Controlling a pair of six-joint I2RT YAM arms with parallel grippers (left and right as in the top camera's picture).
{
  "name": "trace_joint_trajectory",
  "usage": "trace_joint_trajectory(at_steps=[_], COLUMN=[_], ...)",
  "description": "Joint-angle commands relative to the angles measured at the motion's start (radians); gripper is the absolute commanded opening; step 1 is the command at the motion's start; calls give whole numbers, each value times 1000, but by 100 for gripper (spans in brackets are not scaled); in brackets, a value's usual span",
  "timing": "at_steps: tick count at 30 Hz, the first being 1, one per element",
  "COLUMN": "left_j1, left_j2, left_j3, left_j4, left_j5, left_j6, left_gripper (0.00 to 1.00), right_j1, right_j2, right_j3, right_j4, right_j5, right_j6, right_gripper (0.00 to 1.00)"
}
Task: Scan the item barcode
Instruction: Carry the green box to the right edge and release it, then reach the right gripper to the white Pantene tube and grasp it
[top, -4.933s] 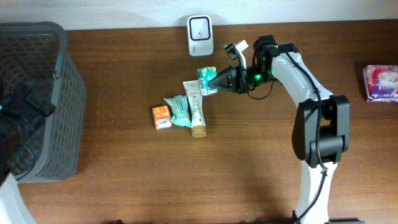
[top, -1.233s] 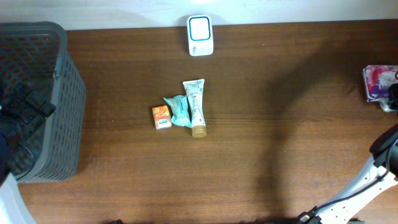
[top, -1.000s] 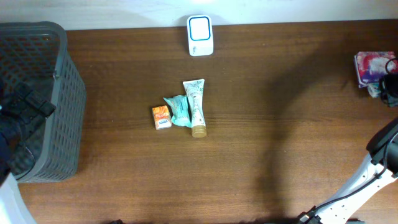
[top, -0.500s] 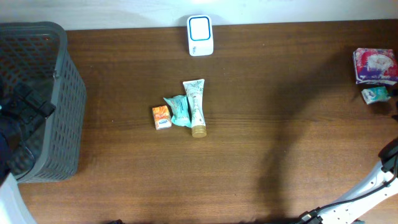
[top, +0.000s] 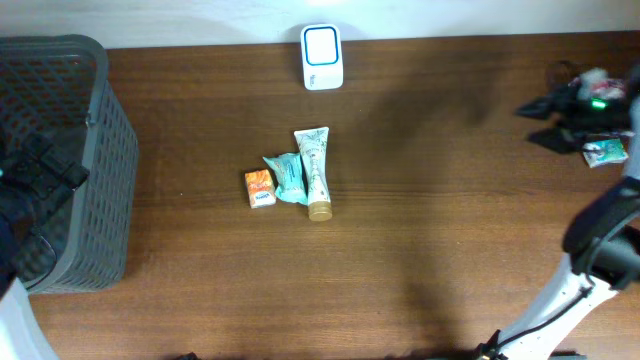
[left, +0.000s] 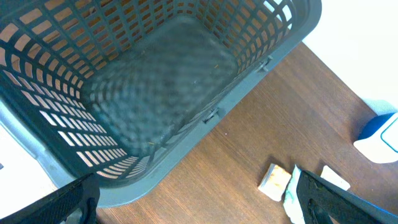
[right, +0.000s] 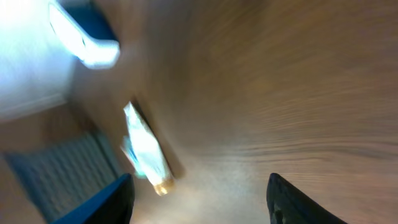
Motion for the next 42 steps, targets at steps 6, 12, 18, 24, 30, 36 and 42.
trace_joint_trajectory(at_steps=[6,12,18,24,30,36,42], left_j1=[5,5,5,5,5,5,5], left_j2=[-2,-2,-2,-2,-2,-2,-2], left_j3=[0,0,0,0,0,0,0], left_j4=[-1,-1,-1,-1,-1,-1,-1], left_j5=[-4,-4,-4,-4,-4,-4,-4], left_j6=[-8,-8,-8,-8,-8,-8,-8], left_gripper=[99,99,99,99,99,99,99], right_j1=[457,659,767,806,821,873,902], right_j2=[10,76,137,203,250,255,255], right_j3=[-3,-4,-5,-5,-6,-14,-16], right_j4=[24,113,188,248,253,291,318], right_j5=[301,264,192,191,175,175,176], right_j6=[-82,-67,-58,19,20,20,20], right_gripper=[99,99,99,89,84,73,73])
